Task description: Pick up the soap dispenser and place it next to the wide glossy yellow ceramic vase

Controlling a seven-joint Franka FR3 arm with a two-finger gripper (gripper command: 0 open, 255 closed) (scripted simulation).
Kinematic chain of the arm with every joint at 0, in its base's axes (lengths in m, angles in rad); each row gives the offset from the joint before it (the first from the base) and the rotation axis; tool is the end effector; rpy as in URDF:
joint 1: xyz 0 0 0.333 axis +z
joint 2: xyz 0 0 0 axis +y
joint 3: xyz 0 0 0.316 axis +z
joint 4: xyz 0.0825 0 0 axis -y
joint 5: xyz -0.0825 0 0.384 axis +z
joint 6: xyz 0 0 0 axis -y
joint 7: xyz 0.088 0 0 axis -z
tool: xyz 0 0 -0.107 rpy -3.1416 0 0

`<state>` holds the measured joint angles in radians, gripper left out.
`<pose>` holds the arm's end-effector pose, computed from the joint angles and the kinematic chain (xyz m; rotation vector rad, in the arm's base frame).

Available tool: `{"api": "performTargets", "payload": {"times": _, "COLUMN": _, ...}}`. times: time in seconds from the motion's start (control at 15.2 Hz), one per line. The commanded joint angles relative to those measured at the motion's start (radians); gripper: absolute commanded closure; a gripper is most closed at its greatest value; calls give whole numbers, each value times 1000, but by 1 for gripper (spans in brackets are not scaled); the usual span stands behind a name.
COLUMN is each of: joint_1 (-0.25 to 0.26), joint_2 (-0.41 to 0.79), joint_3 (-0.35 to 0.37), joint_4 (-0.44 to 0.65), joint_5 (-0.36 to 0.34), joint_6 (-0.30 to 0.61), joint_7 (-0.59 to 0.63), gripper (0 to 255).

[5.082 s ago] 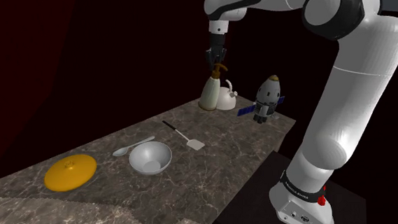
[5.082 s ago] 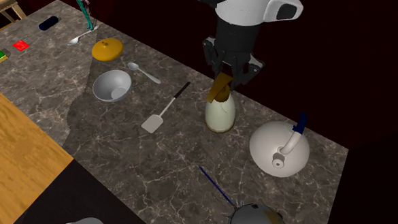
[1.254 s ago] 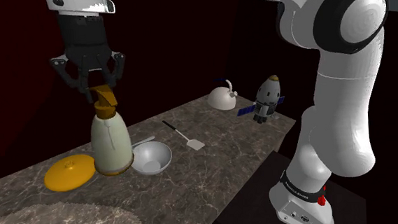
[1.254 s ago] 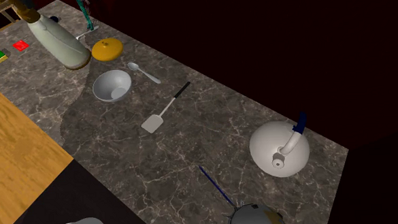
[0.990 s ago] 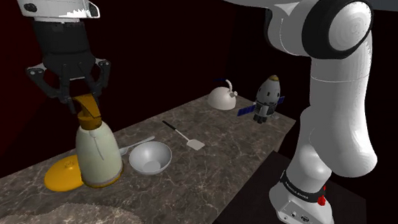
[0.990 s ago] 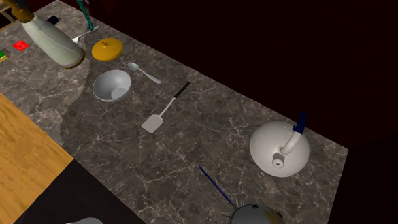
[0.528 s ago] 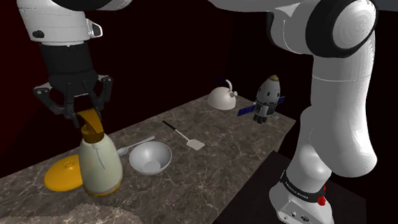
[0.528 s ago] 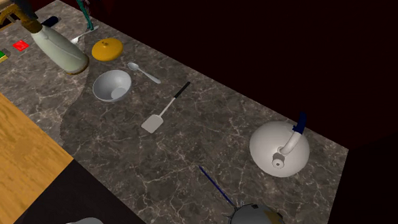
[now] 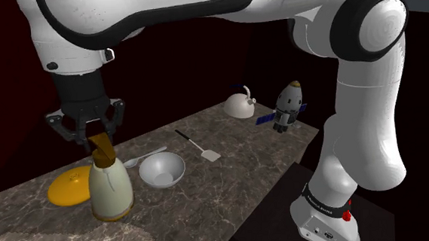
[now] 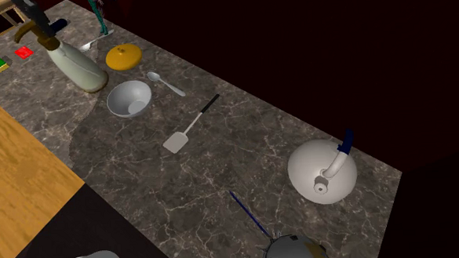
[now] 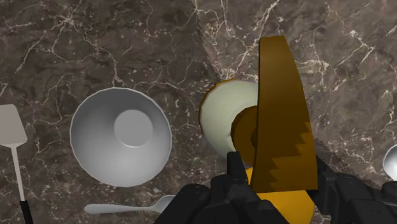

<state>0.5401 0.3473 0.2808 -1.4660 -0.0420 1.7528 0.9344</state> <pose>0.4687 0.4611 0.4851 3.1322 -0.1860 -0.1120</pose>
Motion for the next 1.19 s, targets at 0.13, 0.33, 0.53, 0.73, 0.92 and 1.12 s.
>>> {"api": "performTargets", "payload": {"times": 0.13, "joint_1": -1, "joint_2": 4, "joint_3": -1, "joint_4": -48, "joint_5": -1, "joint_6": 53, "joint_7": 0, "gripper": 255}}
{"api": "performTargets", "payload": {"times": 0.33, "joint_1": -2, "joint_2": 9, "joint_3": -2, "joint_4": -81, "joint_5": -3, "joint_6": 91, "joint_7": -1, "gripper": 255}}
{"api": "performTargets", "payload": {"times": 0.53, "joint_1": -2, "joint_2": 12, "joint_3": -3, "joint_4": -96, "joint_5": -4, "joint_6": 109, "joint_7": 0, "gripper": 255}}
{"api": "performTargets", "payload": {"times": 0.73, "joint_1": -2, "joint_2": 12, "joint_3": -3, "joint_4": -96, "joint_5": -4, "joint_6": 109, "joint_7": 0, "gripper": 255}}
{"api": "performTargets", "payload": {"times": 0.92, "joint_1": -2, "joint_2": 12, "joint_3": -3, "joint_4": -96, "joint_5": -4, "joint_6": 109, "joint_7": 0, "gripper": 255}}
{"api": "performTargets", "payload": {"times": 1.12, "joint_1": -2, "joint_2": 13, "joint_3": -3, "joint_4": -96, "joint_5": -4, "joint_6": 109, "joint_7": 0, "gripper": 0}}
